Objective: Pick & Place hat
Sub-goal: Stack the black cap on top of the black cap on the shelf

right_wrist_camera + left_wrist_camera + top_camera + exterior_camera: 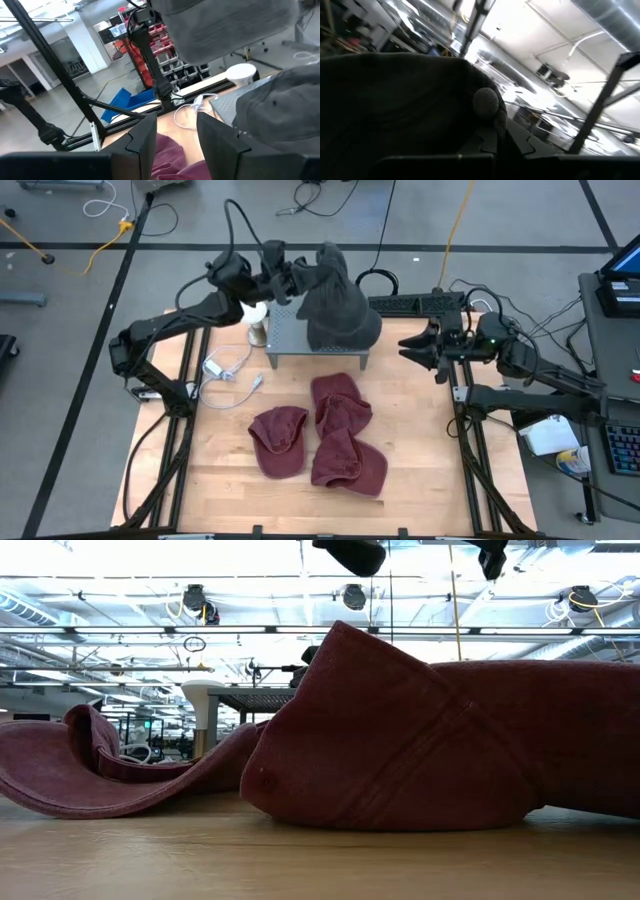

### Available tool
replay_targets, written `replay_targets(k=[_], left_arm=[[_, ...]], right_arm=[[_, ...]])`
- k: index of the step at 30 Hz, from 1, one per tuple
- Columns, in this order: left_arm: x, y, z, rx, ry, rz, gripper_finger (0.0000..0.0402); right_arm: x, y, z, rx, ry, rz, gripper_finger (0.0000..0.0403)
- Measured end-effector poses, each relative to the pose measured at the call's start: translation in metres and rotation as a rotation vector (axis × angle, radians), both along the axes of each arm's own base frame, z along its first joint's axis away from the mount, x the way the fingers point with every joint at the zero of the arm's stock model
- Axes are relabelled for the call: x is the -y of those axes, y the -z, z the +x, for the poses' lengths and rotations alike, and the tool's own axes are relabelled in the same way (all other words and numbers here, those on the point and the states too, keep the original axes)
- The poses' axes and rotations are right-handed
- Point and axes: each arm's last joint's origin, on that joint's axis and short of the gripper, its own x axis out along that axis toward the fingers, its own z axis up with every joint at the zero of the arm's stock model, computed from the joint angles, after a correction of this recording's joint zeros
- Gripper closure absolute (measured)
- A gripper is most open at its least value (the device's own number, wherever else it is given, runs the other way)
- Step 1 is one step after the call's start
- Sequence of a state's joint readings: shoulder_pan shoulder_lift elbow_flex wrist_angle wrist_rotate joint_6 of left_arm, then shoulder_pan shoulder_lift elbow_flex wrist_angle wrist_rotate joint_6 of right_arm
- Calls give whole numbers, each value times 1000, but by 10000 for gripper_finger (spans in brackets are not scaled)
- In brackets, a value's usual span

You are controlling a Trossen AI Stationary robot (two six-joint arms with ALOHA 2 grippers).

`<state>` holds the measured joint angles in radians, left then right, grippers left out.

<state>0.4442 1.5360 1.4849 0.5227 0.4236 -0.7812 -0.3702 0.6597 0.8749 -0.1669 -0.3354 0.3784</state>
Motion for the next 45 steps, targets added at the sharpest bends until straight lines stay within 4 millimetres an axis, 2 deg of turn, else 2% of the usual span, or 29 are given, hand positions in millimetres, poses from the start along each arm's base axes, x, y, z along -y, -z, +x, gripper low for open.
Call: replay_targets(k=[8, 14, 19, 30, 34, 45], left_arm=[[-24, 6, -7, -54, -170, -3, 399], [-36, 11, -7, -63, -206, -16, 399], [-46, 24, 11, -81, -168, -31, 399], [-70, 23, 58, -140, -61, -20, 399], [-72, 27, 61, -163, -57, -56, 399], [-66, 50, 70, -384, -146, -168, 399]], right_arm=[[-2, -3, -6, 23, 20, -61, 271], [-2, -4, -8, 30, 19, -91, 271], [-2, -4, -8, 29, 16, -98, 271], [-4, -4, -8, 33, -36, -101, 271], [-5, -4, -8, 37, -62, -102, 271], [-5, -4, -9, 37, -62, -102, 271]])
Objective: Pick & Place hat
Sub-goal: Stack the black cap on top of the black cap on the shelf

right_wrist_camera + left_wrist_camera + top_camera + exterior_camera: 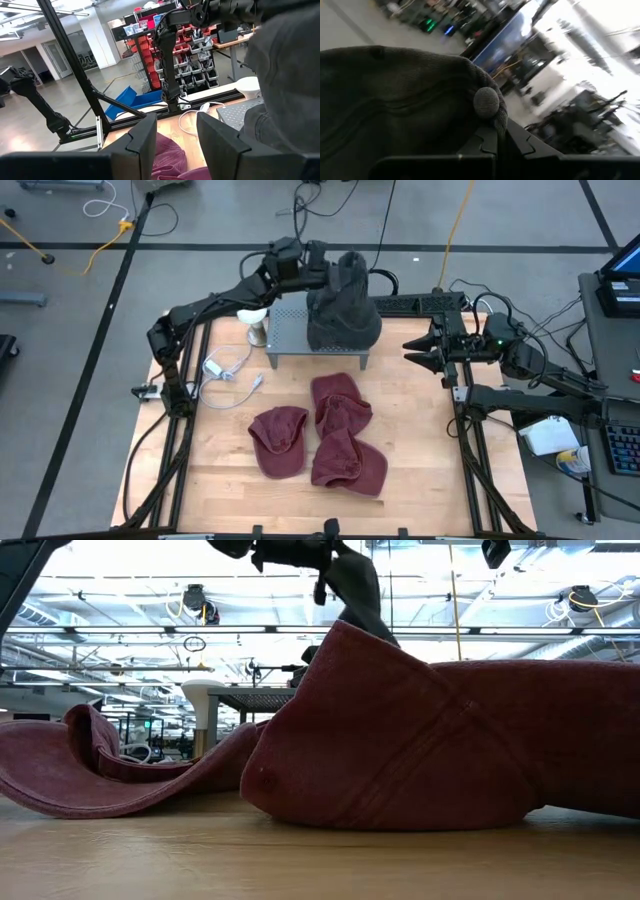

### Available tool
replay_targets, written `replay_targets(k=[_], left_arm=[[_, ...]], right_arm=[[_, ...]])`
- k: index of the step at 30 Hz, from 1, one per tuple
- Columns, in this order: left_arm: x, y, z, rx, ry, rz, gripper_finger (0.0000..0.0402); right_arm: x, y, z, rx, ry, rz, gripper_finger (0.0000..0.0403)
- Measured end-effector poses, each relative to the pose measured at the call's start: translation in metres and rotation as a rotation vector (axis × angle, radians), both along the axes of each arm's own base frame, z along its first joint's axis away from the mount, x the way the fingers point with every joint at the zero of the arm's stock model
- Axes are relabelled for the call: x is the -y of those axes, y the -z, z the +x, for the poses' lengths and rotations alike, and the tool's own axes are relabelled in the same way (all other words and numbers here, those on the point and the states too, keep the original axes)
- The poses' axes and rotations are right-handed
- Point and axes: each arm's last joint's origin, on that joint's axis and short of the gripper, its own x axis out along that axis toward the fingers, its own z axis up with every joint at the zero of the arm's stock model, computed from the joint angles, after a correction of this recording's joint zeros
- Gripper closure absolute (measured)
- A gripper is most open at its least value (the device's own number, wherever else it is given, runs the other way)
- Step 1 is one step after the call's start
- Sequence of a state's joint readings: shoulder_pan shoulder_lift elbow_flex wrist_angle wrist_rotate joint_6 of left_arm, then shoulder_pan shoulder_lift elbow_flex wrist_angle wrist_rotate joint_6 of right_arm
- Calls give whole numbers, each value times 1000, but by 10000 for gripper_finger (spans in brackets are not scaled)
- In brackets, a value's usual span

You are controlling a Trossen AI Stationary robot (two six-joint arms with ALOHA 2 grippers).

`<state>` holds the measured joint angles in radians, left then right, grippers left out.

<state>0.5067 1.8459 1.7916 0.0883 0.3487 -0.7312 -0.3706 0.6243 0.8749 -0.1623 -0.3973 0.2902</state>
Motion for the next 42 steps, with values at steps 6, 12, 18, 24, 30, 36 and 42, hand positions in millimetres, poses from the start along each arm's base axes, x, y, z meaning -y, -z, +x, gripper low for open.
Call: replay_targets(k=[6, 12, 18, 24, 30, 36, 42], left_arm=[[4, 11, 2, -107, -51, -40, 399], [4, 22, 2, -201, -119, -105, 399], [4, 33, -2, -306, -181, -182, 399], [5, 43, -5, -407, -246, -234, 397], [6, 52, -10, -509, -282, -265, 399], [8, 62, -16, -623, -316, -289, 398], [14, 69, -20, -725, -349, -301, 391]], right_arm=[[0, 0, 0, 0, 0, 0, 271], [0, 0, 0, -1, 0, 9, 271], [0, 0, 0, -2, 0, 11, 271], [0, 0, 0, -1, 0, 12, 271], [0, 0, 0, -1, 0, 12, 271], [0, 0, 0, -1, 1, 12, 271], [0, 0, 1, -3, 1, 6, 271]])
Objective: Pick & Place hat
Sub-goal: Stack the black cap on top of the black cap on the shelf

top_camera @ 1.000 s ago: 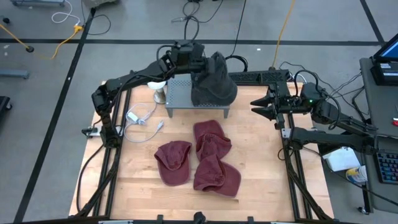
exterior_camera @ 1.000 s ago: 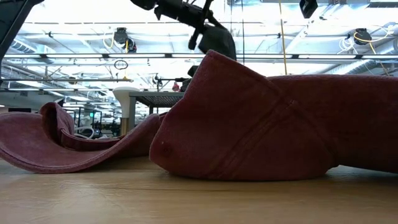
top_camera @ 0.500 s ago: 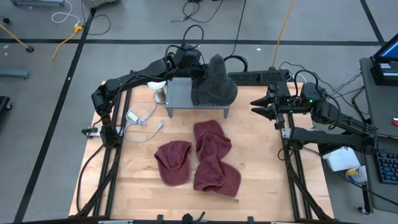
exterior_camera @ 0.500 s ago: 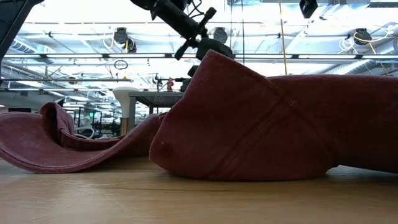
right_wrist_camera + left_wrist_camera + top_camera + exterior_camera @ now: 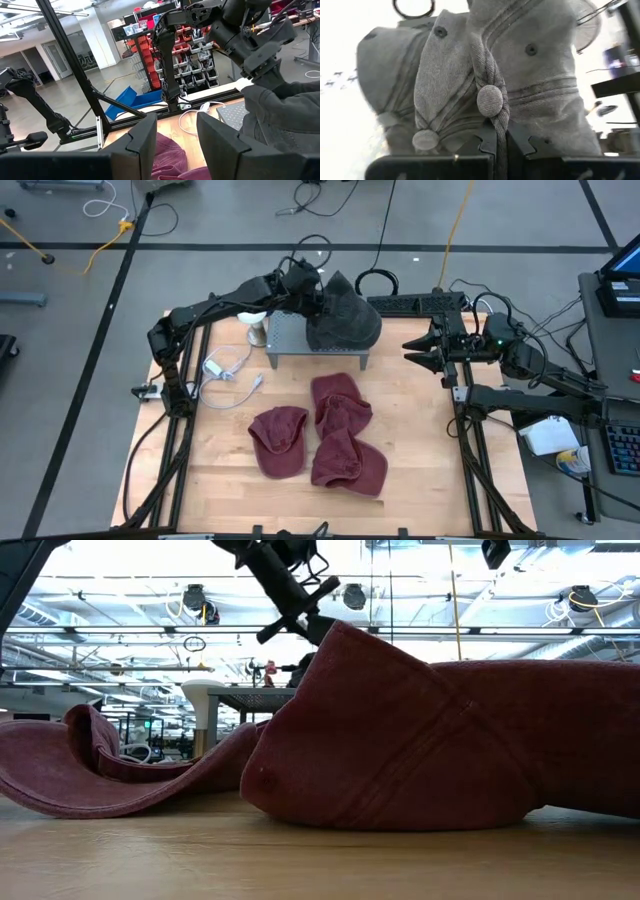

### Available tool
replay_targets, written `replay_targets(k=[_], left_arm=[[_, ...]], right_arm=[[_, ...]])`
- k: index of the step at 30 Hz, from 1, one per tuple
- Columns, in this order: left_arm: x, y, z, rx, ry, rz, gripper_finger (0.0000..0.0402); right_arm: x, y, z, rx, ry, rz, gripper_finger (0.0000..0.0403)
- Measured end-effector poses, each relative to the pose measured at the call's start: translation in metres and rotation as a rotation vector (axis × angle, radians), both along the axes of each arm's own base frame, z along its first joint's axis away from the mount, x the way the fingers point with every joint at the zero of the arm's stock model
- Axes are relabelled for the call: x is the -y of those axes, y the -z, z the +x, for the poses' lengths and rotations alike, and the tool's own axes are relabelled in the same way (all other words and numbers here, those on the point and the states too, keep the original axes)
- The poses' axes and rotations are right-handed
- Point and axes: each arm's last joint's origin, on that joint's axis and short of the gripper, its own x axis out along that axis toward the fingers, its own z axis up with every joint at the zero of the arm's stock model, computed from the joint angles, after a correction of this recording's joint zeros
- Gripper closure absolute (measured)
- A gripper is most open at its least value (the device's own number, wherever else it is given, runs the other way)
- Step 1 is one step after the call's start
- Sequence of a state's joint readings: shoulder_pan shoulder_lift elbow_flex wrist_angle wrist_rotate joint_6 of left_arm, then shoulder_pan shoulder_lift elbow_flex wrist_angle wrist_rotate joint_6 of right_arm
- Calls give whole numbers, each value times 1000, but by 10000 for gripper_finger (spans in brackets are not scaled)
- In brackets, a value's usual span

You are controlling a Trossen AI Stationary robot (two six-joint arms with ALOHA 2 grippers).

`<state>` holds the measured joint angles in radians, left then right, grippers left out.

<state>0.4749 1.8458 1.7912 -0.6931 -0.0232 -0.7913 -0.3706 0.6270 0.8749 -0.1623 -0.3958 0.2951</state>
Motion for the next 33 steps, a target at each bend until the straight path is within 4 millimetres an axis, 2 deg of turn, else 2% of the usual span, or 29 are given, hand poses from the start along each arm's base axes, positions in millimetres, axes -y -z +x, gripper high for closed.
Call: replay_targets(k=[5, 18, 33], left_arm=[[4, 4, -2, -58, -16, 2, 396], [6, 4, -1, -82, -58, 45, 337], [-1, 0, -5, -50, -25, 28, 167]], right_arm=[[1, 1, 1, -5, 0, 2, 271], [1, 1, 3, -11, -1, 4, 271], [1, 1, 3, -12, -1, 10, 271]])
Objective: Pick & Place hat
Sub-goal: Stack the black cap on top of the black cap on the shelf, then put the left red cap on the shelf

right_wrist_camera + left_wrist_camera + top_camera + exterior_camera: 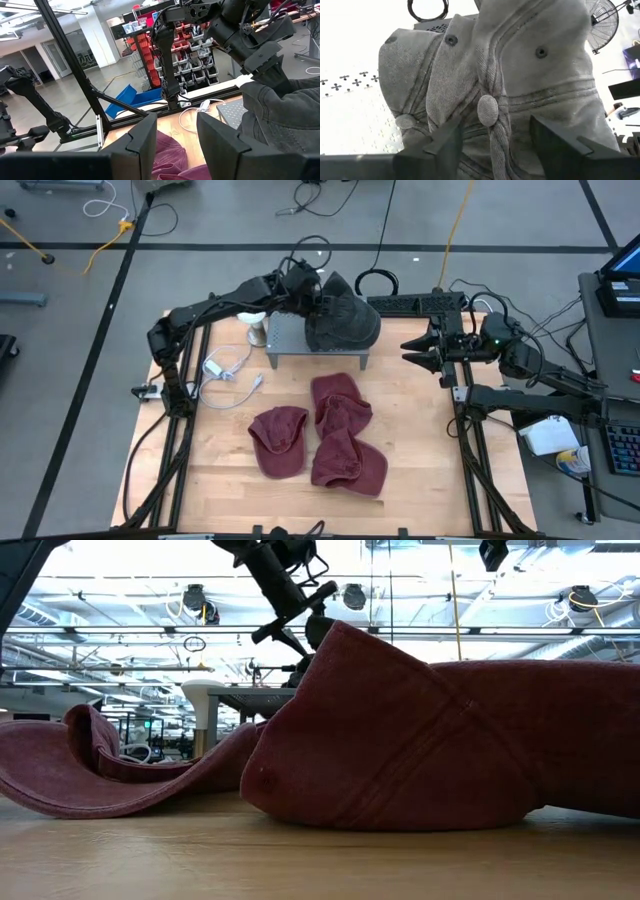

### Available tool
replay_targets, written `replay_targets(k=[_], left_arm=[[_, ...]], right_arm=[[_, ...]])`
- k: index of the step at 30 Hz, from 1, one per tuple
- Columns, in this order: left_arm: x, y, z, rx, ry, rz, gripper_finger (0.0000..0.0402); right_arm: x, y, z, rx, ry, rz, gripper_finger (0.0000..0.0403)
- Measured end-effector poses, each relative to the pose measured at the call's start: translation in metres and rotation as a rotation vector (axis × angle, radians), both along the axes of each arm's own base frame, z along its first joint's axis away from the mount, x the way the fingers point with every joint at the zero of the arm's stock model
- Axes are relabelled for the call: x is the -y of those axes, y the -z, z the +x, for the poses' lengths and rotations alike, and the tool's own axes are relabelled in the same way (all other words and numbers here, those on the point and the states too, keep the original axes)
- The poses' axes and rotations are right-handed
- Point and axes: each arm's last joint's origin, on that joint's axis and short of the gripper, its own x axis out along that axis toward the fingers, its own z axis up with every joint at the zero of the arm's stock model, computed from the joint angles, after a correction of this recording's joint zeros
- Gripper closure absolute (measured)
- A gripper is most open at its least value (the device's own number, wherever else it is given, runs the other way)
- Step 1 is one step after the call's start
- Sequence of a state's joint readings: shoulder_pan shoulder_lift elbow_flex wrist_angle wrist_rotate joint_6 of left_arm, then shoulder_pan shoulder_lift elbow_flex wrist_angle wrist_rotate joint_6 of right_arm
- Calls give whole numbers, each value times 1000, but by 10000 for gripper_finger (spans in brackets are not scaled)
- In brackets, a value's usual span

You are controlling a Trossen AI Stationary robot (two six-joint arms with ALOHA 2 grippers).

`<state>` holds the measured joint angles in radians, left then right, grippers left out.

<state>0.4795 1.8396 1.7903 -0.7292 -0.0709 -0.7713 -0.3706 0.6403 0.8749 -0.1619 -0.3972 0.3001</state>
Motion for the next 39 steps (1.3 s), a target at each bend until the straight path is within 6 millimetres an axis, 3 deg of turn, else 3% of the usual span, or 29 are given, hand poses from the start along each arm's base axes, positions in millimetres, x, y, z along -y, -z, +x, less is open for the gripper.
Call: replay_targets(k=[9, 18, 25, 30, 34, 39], left_arm=[[-1, -21, -6, 69, 77, 108, 123], [12, -56, -26, 114, 202, 237, 120], [40, -92, -49, 227, 346, 283, 135], [65, -108, -61, 272, 417, 270, 145], [87, -116, -72, 278, 443, 220, 148], [110, -110, -76, 240, 414, 22, 141]], right_arm=[[0, 0, 0, -1, 1, -3, 271], [0, 0, 1, -3, 3, -4, 271], [2, 1, 4, -8, 3, 27, 271], [3, 3, 7, -22, 4, 53, 271], [5, 5, 11, -34, 4, 36, 271], [7, 7, 16, -50, 4, 40, 271]])
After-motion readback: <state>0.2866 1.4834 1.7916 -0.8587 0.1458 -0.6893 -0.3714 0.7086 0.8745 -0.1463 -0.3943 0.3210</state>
